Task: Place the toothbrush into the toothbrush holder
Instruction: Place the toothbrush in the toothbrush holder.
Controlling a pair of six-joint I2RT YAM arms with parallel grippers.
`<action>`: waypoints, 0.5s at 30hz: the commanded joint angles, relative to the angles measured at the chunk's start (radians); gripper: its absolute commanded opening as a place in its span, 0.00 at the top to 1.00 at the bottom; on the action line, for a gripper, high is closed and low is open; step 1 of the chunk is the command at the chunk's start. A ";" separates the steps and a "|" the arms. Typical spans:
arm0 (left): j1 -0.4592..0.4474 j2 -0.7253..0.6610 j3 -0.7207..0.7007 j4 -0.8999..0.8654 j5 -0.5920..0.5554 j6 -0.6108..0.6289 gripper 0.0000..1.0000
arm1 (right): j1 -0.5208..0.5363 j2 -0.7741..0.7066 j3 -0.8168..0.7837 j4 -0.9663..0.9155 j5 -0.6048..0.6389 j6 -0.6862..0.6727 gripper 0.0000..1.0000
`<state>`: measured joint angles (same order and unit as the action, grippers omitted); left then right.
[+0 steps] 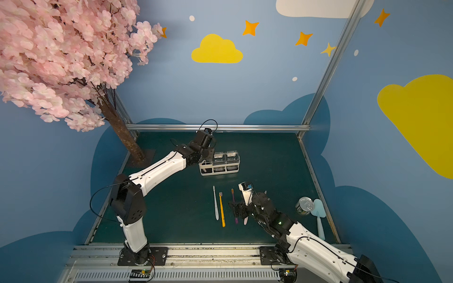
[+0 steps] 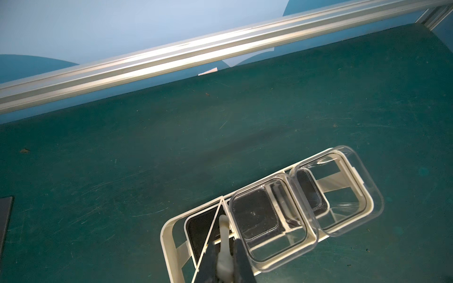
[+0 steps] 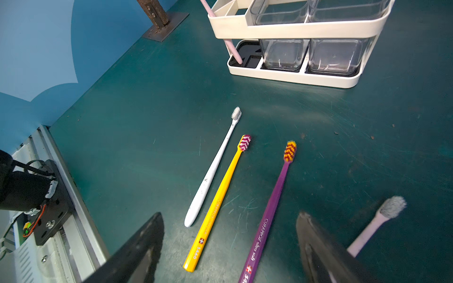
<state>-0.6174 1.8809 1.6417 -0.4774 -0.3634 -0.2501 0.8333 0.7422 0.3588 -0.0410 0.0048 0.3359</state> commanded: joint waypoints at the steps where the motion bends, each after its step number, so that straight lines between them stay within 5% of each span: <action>1: -0.005 0.033 0.022 -0.043 0.017 0.004 0.97 | -0.002 -0.001 0.010 0.007 -0.009 -0.003 0.15; 8: -0.005 0.049 0.042 -0.064 -0.005 -0.011 0.91 | -0.002 0.001 0.011 0.006 -0.011 -0.004 0.15; 15: -0.007 0.037 0.058 -0.072 -0.009 -0.017 0.61 | -0.002 0.007 0.012 0.008 -0.012 -0.005 0.15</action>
<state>-0.6193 1.9060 1.6718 -0.5152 -0.3733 -0.2596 0.8333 0.7441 0.3588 -0.0410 -0.0021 0.3355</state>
